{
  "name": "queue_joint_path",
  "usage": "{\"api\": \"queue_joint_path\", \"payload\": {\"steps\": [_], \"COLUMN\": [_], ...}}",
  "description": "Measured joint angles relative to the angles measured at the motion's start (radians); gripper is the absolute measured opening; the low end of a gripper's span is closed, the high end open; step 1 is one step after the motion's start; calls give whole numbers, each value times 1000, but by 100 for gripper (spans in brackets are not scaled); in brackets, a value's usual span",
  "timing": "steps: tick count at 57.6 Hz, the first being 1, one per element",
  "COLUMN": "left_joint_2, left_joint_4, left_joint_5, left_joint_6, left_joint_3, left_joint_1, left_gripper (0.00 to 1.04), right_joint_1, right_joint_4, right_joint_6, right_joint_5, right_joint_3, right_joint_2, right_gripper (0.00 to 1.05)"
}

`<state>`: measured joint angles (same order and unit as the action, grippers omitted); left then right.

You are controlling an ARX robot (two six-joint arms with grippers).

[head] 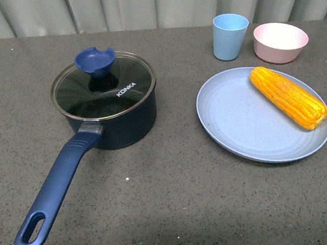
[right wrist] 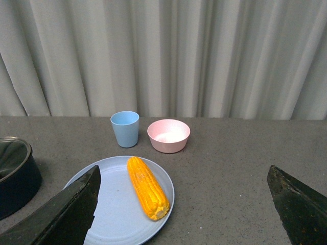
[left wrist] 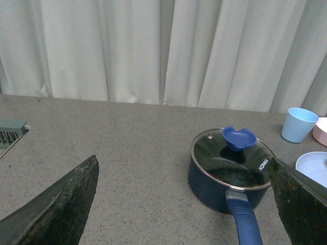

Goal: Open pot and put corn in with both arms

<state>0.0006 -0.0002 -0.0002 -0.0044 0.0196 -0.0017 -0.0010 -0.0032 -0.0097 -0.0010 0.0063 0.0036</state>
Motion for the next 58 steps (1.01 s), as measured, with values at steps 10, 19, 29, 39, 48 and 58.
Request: {"api": "queue_joint_path", "payload": {"steps": [10,19,29,39,48,58], "left_joint_2": [0,0,0,0,0,0], "left_joint_4": [0,0,0,0,0,0], "left_joint_5": [0,0,0,0,0,0], "left_joint_6": [0,0,0,0,0,0], "left_joint_3": [0,0,0,0,0,0], "left_joint_1": [0,0,0,0,0,0], "left_gripper": [98,98,98,98,98,98], "right_joint_1": [0,0,0,0,0,0], "right_joint_4": [0,0,0,0,0,0], "right_joint_6": [0,0,0,0,0,0], "right_joint_5": [0,0,0,0,0,0], "right_joint_3": [0,0,0,0,0,0], "right_joint_2": [0,0,0,0,0,0], "right_gripper": [95,95,95,95,95,95]}}
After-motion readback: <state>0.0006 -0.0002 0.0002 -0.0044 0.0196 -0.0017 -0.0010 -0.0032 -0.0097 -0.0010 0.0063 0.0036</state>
